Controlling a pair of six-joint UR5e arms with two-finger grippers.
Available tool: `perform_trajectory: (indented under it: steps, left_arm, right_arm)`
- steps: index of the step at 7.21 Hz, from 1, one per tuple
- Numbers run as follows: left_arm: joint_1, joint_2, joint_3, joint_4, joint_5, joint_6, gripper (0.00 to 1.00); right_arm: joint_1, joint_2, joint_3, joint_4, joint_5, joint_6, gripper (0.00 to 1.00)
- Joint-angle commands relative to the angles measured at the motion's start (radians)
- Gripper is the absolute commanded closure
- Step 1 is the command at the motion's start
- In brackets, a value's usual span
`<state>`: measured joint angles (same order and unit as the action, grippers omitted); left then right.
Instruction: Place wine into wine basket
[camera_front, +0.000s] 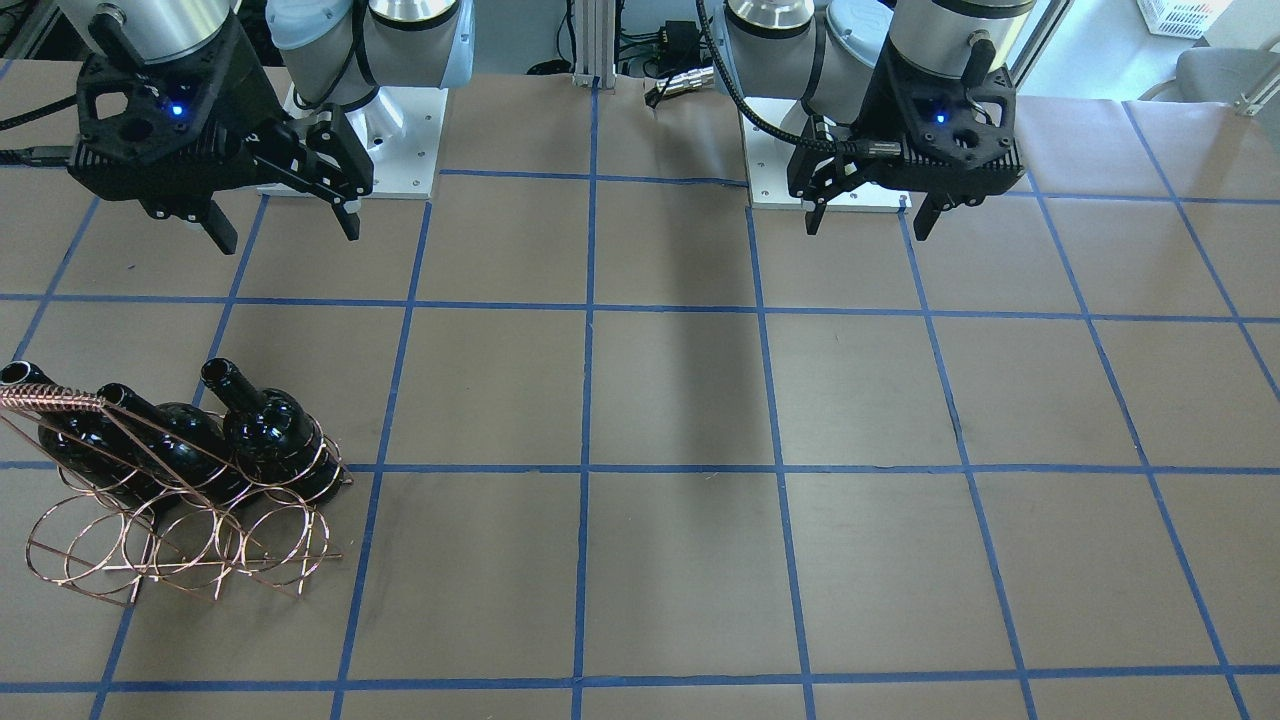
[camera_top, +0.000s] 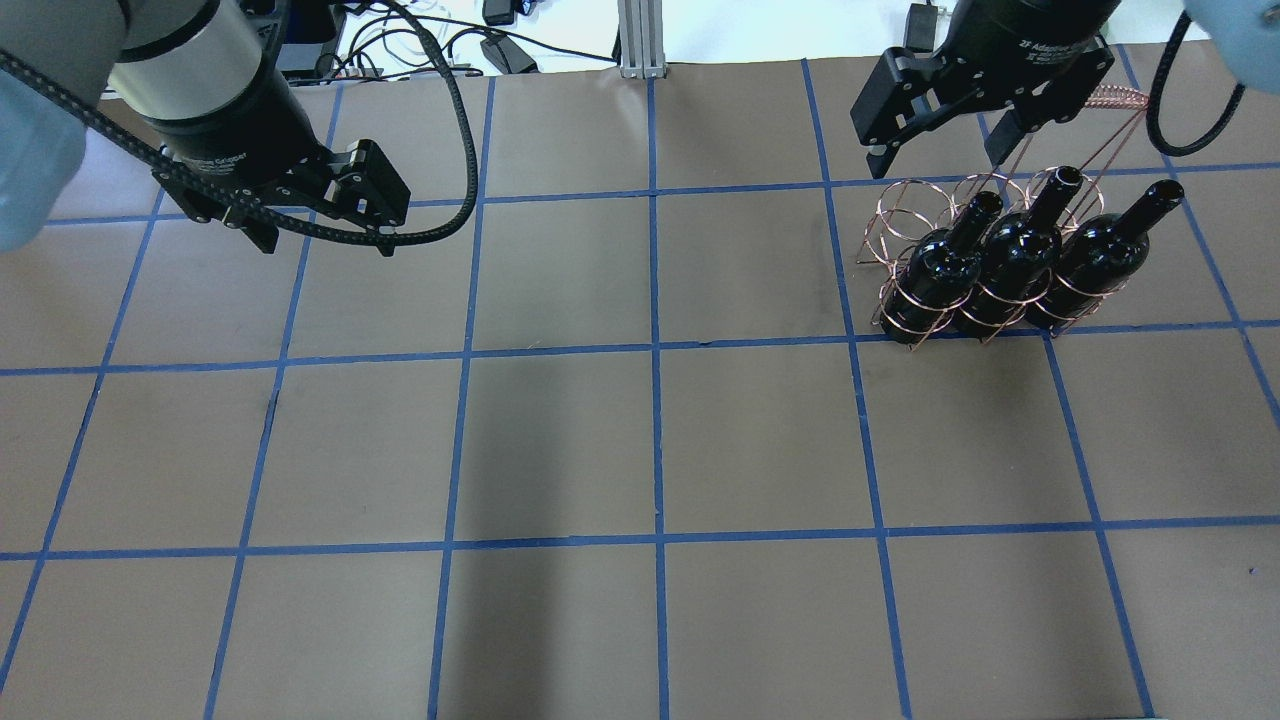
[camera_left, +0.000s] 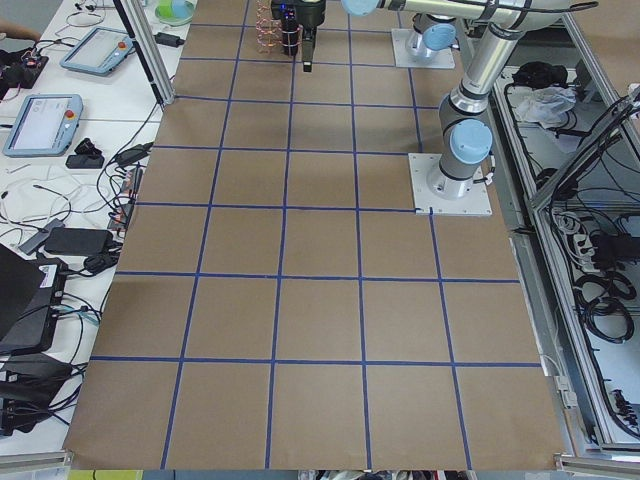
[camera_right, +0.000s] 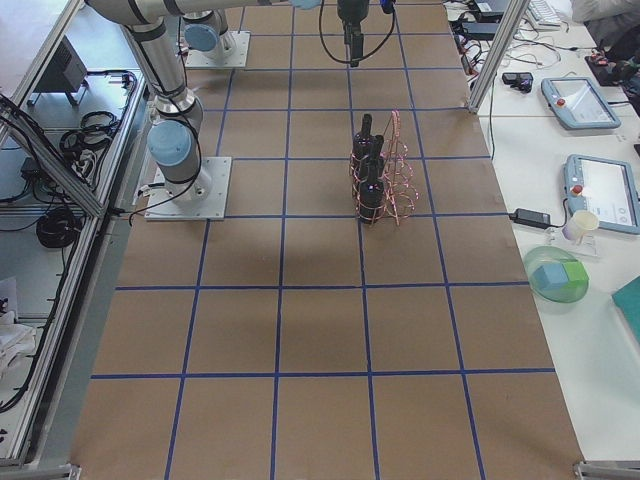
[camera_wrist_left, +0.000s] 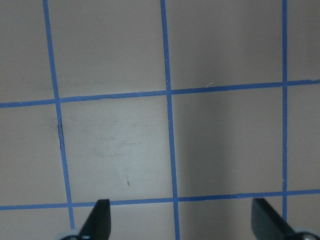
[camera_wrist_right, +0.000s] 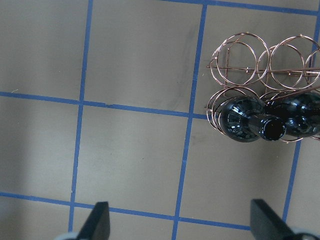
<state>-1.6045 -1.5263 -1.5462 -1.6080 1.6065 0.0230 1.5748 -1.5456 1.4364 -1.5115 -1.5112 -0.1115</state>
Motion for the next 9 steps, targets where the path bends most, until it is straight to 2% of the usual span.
perform_trajectory:
  steps: [1,3,4,9]
  left_arm:
    - [0.000,0.000,0.000,0.000,0.001,0.000,0.00]
    - [0.000,0.000,0.000,0.000,0.001,0.000,0.00]
    - [0.000,0.000,0.000,-0.001,0.001,0.000,0.00]
    - [0.000,-0.002,0.000,0.000,0.001,0.000,0.00]
  right_arm:
    - [-0.001,-0.002,0.007,0.010,-0.012,0.010,0.00]
    - [-0.004,-0.007,0.010,0.028,-0.023,0.010,0.00]
    - [-0.002,-0.007,0.010,0.030,-0.073,0.010,0.00]
    - [-0.002,-0.004,0.021,0.008,-0.070,0.010,0.00]
